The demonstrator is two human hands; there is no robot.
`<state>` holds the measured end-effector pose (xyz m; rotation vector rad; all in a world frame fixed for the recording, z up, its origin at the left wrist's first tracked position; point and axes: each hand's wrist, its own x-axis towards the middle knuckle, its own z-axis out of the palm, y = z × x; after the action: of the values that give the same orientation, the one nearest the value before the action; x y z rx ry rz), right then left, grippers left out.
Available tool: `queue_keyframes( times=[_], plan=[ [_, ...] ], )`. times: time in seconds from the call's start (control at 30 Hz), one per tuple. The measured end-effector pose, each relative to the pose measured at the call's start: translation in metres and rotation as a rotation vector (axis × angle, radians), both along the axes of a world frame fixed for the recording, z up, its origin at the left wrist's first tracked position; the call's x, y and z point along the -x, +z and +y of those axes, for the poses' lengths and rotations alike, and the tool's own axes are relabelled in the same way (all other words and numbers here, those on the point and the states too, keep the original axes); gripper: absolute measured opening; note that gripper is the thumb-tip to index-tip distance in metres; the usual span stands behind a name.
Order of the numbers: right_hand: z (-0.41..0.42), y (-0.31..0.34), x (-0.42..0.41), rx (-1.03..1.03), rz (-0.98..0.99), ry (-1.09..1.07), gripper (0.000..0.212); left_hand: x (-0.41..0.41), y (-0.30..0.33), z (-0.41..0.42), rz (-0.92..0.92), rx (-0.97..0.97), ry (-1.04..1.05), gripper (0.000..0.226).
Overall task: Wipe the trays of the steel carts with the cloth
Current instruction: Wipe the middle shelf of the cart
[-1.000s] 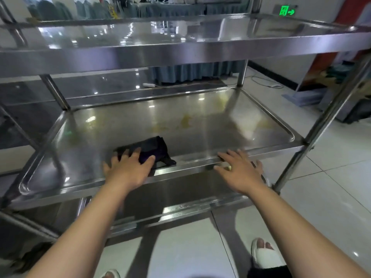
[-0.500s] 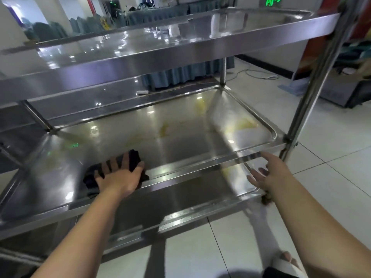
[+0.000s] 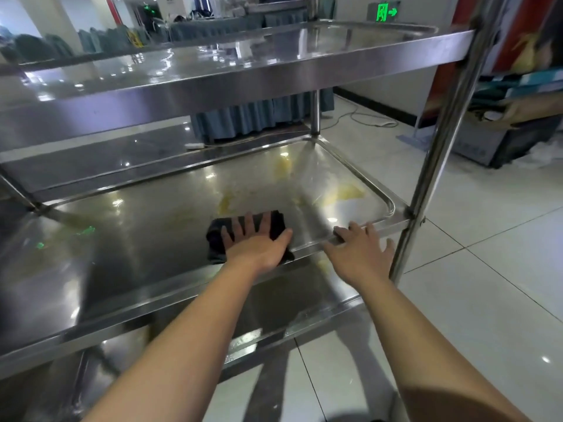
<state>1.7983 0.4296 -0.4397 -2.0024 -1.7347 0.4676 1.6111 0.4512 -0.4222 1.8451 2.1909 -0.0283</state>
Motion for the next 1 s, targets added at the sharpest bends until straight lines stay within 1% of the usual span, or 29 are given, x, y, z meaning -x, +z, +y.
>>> queue_keyframes(
  times=[0.03,0.13,0.23,0.3,0.4,0.47,0.57,0.7,0.77,0.83,0.9,1.0],
  plan=[
    [-0.002,-0.006,0.001,0.036,-0.06,0.052,0.054,-0.012,-0.001,0.007,-0.008,0.0,-0.048,0.075],
    [-0.008,-0.019,-0.002,0.041,-0.105,0.083,0.057,-0.034,-0.003,0.023,-0.014,-0.013,-0.202,0.069],
    [-0.013,-0.019,-0.003,0.048,-0.146,0.114,0.061,-0.032,-0.003,0.031,-0.053,-0.045,-0.265,0.06],
    [-0.017,-0.018,-0.003,0.055,-0.155,0.127,0.063,-0.023,-0.006,0.031,-0.053,-0.097,-0.213,0.057],
    [-0.023,-0.016,0.001,0.068,-0.178,0.167,0.063,-0.007,-0.01,0.027,0.011,-0.148,-0.017,0.059],
    [-0.027,-0.014,0.004,0.068,-0.202,0.196,0.062,0.0,-0.011,0.024,0.039,-0.149,0.057,0.058],
    [-0.034,-0.012,0.007,0.019,-0.248,0.246,0.062,0.0,-0.009,0.022,0.028,-0.132,0.14,0.058],
    [-0.041,-0.009,0.012,-0.003,-0.255,0.322,0.071,-0.012,-0.005,0.036,0.0,-0.114,0.283,0.061],
    [-0.041,-0.008,0.014,0.008,-0.225,0.352,0.077,-0.023,0.0,0.049,-0.043,-0.081,0.301,0.063],
    [-0.04,-0.007,0.012,0.026,-0.193,0.381,0.079,-0.039,0.003,0.063,-0.073,-0.05,0.256,0.065],
    [-0.038,-0.006,0.009,0.064,-0.185,0.418,0.082,-0.063,0.005,0.075,-0.076,-0.024,0.157,0.065],
    [-0.035,-0.008,0.006,0.117,-0.271,0.463,0.089,-0.111,0.008,0.085,-0.047,0.008,-0.053,0.064]
  ],
)
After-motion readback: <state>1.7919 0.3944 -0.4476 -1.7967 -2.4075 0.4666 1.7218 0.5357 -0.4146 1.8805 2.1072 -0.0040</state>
